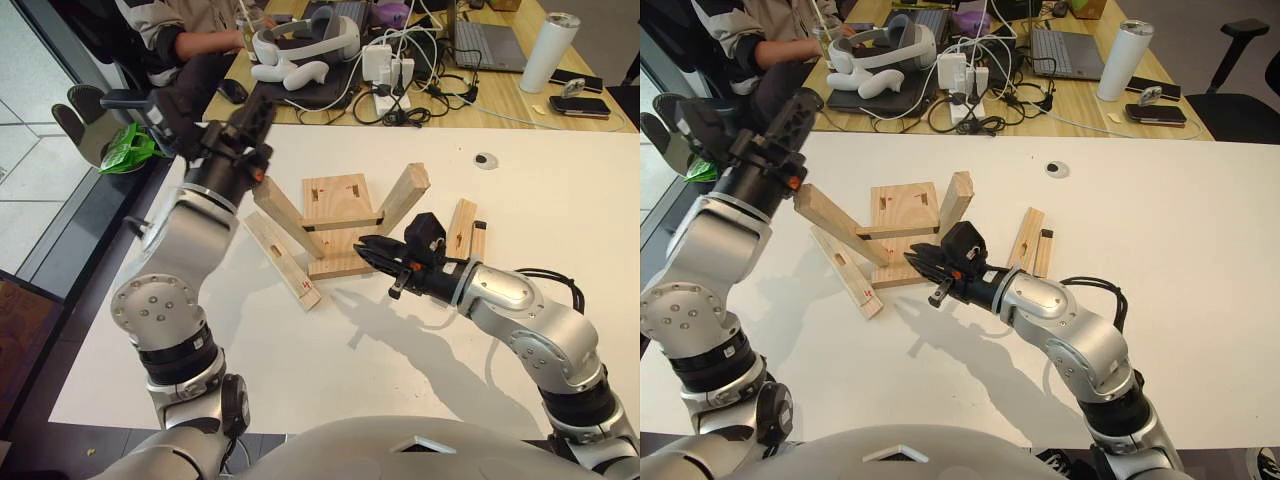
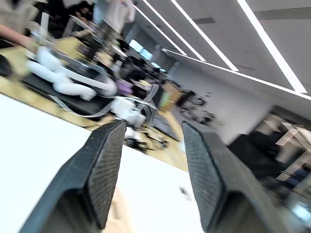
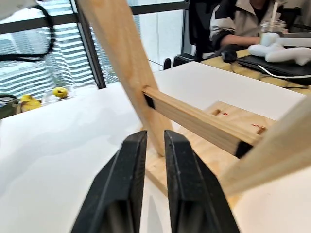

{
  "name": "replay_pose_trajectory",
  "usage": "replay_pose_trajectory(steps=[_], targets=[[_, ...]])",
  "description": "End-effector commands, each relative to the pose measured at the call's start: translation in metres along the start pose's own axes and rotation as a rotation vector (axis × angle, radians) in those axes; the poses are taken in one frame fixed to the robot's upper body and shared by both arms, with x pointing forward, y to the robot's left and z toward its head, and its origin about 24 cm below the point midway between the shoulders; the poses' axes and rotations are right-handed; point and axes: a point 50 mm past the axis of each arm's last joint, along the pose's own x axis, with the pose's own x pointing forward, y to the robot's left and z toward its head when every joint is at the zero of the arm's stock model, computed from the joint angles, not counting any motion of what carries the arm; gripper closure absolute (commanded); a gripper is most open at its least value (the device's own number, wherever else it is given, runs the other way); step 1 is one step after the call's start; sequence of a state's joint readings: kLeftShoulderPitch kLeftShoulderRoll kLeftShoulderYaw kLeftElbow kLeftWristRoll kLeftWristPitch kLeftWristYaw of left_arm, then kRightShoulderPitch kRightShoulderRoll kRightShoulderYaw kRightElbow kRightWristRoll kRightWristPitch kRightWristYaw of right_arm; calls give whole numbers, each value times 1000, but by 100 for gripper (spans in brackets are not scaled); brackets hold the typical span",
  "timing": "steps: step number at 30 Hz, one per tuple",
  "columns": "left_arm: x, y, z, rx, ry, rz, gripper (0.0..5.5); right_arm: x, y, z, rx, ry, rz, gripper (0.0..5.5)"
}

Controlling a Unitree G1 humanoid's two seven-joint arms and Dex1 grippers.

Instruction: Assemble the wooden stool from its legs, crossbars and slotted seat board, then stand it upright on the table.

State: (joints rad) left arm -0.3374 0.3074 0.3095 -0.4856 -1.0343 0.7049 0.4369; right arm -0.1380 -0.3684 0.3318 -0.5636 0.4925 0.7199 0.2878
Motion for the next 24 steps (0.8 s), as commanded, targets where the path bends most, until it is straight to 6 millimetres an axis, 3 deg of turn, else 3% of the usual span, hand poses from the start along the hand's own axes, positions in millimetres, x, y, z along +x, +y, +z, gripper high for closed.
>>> replay_pose_trajectory(steps=[1,5,6,8,12,15,17,20,24], targets=[[1,38,-3,342,-62,313,334,3,-42,-11,-17,-6,-359,481],[-2,40,-20,400,-40,317,334,-39,-122,-12,-241,78,-947,481],[-2,39,-24,397,-31,307,334,-47,-132,-8,-302,71,-1016,481],[-2,35,-31,400,-7,274,334,-47,-133,-2,-350,58,-991,481],[-2,30,-40,438,27,216,334,-34,-94,-17,-292,114,-723,481],[5,25,-52,497,80,119,334,-33,-33,-30,-168,246,-251,481],[16,25,-56,517,97,84,334,-35,-8,-24,-170,275,-31,481],[40,15,-65,536,118,-25,334,-19,11,-6,-133,159,72,481],[74,-17,-103,711,242,-274,334,19,21,2,-94,47,52,481]])
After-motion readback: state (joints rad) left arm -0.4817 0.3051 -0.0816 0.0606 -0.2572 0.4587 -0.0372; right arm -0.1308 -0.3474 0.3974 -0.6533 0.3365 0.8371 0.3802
